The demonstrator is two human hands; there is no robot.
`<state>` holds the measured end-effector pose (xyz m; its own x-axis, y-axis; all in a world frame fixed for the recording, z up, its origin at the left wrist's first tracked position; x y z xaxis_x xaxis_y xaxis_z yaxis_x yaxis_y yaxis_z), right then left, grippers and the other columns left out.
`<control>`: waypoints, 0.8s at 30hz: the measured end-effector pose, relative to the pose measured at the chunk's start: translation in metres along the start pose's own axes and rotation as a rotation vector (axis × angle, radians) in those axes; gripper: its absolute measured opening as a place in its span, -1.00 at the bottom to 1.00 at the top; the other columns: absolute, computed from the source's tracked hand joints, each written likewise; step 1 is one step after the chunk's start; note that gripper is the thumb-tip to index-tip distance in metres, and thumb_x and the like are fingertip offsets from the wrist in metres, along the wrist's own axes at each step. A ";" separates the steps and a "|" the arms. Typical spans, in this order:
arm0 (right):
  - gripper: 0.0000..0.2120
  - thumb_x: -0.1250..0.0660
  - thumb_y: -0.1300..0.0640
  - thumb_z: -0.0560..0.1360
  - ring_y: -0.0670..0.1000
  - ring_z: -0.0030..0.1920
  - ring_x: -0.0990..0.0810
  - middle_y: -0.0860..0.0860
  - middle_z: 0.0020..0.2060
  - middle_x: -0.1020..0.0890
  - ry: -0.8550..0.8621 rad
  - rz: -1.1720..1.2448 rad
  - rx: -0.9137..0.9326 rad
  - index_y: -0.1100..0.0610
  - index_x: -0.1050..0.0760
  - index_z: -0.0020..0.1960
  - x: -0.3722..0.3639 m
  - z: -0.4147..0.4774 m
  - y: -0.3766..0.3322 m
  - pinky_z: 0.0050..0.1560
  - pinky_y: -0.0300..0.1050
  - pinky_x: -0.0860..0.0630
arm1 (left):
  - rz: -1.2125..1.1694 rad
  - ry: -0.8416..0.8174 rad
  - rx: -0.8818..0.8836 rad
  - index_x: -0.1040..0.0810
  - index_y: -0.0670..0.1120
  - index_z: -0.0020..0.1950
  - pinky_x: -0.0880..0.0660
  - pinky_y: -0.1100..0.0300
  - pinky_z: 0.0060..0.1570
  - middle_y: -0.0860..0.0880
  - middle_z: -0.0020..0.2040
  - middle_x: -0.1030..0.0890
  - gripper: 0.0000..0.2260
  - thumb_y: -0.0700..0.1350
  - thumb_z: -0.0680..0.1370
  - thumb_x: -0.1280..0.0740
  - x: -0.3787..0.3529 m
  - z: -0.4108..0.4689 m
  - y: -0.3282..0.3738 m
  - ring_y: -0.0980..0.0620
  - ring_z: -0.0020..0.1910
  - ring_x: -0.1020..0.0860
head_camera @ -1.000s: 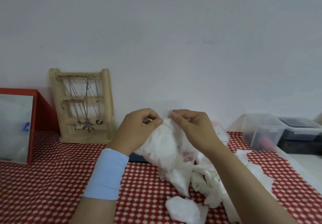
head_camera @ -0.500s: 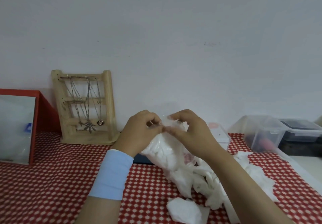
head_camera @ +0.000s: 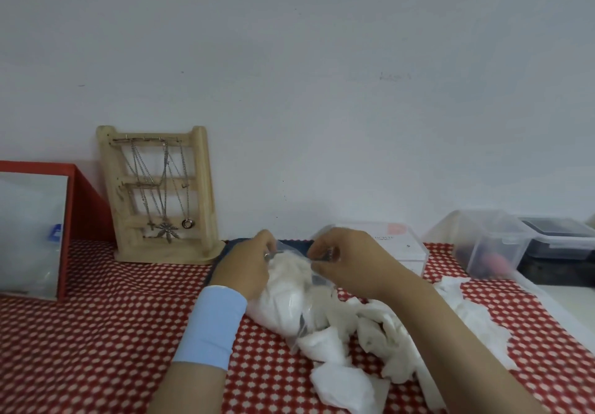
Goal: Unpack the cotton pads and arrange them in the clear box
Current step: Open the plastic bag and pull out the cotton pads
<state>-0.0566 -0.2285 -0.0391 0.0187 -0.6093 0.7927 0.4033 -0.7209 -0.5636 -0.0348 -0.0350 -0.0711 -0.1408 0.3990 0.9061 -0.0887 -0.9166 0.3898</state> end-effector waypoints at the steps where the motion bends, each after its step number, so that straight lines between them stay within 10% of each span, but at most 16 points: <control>1: -0.83 -0.38 0.07 0.53 -0.22 -0.20 -0.61 -0.30 -0.08 -0.55 -0.053 -0.008 -0.003 -0.12 -0.64 0.09 -0.005 -0.001 0.000 -0.09 -0.22 -0.61 | 0.080 0.071 -0.016 -0.51 0.12 0.05 -0.46 0.19 0.10 0.06 0.13 -0.56 -0.79 -0.21 0.64 -0.25 0.001 -0.001 0.000 0.01 0.13 -0.53; 4: -0.71 -0.33 0.15 0.57 -0.38 -0.28 -0.52 -0.35 -0.07 -0.47 -0.105 -0.047 0.005 -0.09 -0.62 0.23 -0.012 0.000 0.001 -0.13 -0.41 -0.51 | 0.164 0.281 -0.097 -0.64 0.13 0.12 -0.26 0.21 0.23 0.07 0.25 -0.45 -0.84 -0.05 0.64 -0.29 0.014 -0.006 0.011 0.01 0.27 -0.39; 6: -0.62 -0.30 0.25 0.53 -0.37 -0.16 -0.58 -0.27 0.03 -0.51 -0.113 -0.039 0.003 -0.12 -0.60 0.23 -0.011 0.000 0.002 -0.18 -0.39 -0.49 | 0.007 0.139 -0.088 -0.65 0.11 0.16 -0.38 0.21 0.15 0.09 0.19 -0.51 -0.80 0.10 0.61 -0.32 0.010 -0.006 0.014 0.06 0.19 -0.48; 10: -0.44 -0.33 0.28 0.45 -0.07 0.30 -0.38 -0.14 0.29 -0.42 -0.270 -0.300 0.035 -0.14 -0.43 0.36 -0.018 -0.003 0.011 0.34 -0.08 -0.36 | -0.156 -0.082 -0.013 -0.69 0.05 0.09 -0.44 0.25 0.04 0.11 0.11 -0.65 -0.82 0.07 0.54 -0.44 -0.007 -0.008 0.010 0.14 0.04 -0.57; 15: -0.87 -0.37 0.02 0.56 -0.04 0.08 -0.53 -0.14 0.10 -0.58 0.068 -0.319 0.039 -0.11 -0.67 0.05 -0.010 0.007 0.010 0.08 -0.15 -0.41 | -0.168 -0.048 -0.034 -0.73 -0.09 0.02 -0.41 0.24 -0.08 -0.01 -0.02 -0.66 -0.77 -0.05 0.66 -0.29 -0.004 -0.009 0.002 0.03 0.00 -0.59; 18: -0.84 -0.32 0.03 0.57 -0.04 -0.04 -0.56 -0.14 -0.03 -0.59 0.127 -0.312 0.011 -0.10 -0.68 -0.01 -0.010 0.007 0.007 -0.11 -0.16 -0.41 | -0.121 0.041 -0.118 -0.69 0.04 0.14 -0.34 0.24 0.15 0.09 0.13 -0.56 -0.80 0.01 0.66 -0.27 -0.001 -0.013 0.007 0.08 0.19 -0.47; 24: -0.89 -0.34 0.06 0.57 -0.15 -0.24 -0.60 -0.18 -0.25 -0.65 0.219 -0.068 -0.022 -0.03 -0.60 0.06 -0.013 0.004 0.005 -0.20 -0.14 -0.56 | -0.114 0.000 -0.073 -0.60 0.17 0.05 -0.40 0.27 -0.01 0.26 0.02 -0.55 -0.83 0.19 0.53 -0.42 -0.001 -0.020 0.013 0.22 0.05 -0.53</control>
<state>-0.0509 -0.2222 -0.0513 -0.2080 -0.6148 0.7608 0.3767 -0.7682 -0.5177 -0.0559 -0.0468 -0.0707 -0.1253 0.5007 0.8565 -0.1753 -0.8609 0.4776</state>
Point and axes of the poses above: each hand's wrist, its own z-axis towards the middle knuckle, its own x-axis out of the back of the hand, y = z × x, the point moved 5 cm from there along z, towards the middle knuckle
